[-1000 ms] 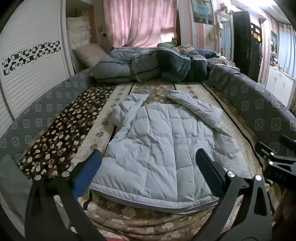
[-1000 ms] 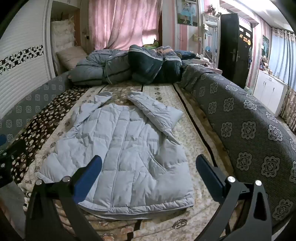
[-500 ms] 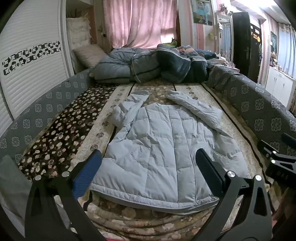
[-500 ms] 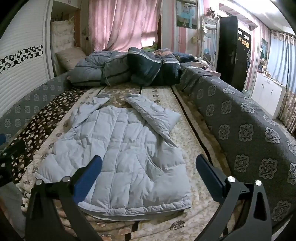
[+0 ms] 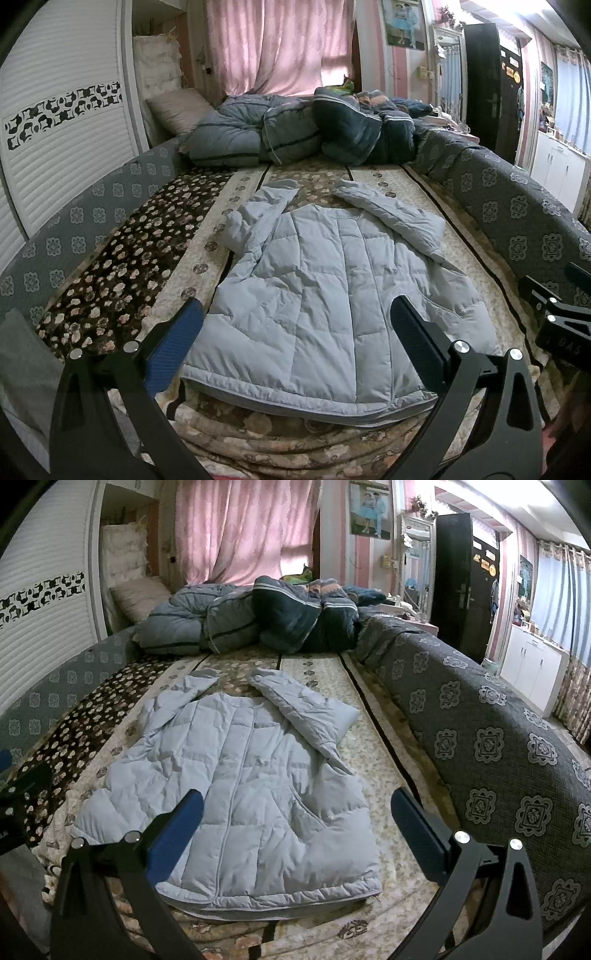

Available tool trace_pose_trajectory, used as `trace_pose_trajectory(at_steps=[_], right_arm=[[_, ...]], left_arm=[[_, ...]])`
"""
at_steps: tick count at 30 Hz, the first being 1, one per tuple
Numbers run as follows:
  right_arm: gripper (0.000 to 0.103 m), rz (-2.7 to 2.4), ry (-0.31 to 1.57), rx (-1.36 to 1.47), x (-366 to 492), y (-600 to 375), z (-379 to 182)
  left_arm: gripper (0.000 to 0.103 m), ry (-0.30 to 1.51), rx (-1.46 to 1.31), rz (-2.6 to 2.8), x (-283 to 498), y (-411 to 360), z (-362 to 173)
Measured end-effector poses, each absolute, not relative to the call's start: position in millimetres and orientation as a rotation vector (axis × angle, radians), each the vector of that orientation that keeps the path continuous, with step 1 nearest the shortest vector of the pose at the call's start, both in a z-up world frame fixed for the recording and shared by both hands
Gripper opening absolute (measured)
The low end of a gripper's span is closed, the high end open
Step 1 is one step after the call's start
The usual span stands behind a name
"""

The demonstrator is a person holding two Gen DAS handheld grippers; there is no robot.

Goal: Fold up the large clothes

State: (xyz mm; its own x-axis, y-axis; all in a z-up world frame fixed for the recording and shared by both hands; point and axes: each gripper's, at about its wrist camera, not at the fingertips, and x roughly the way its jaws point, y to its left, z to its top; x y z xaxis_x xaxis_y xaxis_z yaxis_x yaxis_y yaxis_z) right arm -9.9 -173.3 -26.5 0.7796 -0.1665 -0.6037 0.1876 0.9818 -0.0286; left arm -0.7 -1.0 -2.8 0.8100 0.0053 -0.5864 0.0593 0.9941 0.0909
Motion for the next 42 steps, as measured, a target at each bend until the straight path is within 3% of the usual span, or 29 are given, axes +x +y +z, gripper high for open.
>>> trace_pose_trajectory(at_steps=[42], right_arm=[[0.101,-0.193,0.647,0.027,-11.7,-170.5,-28.3]], left_arm=[[0.100,0.642,0.113,-0.032,-0.7,-3.3,-9.6]])
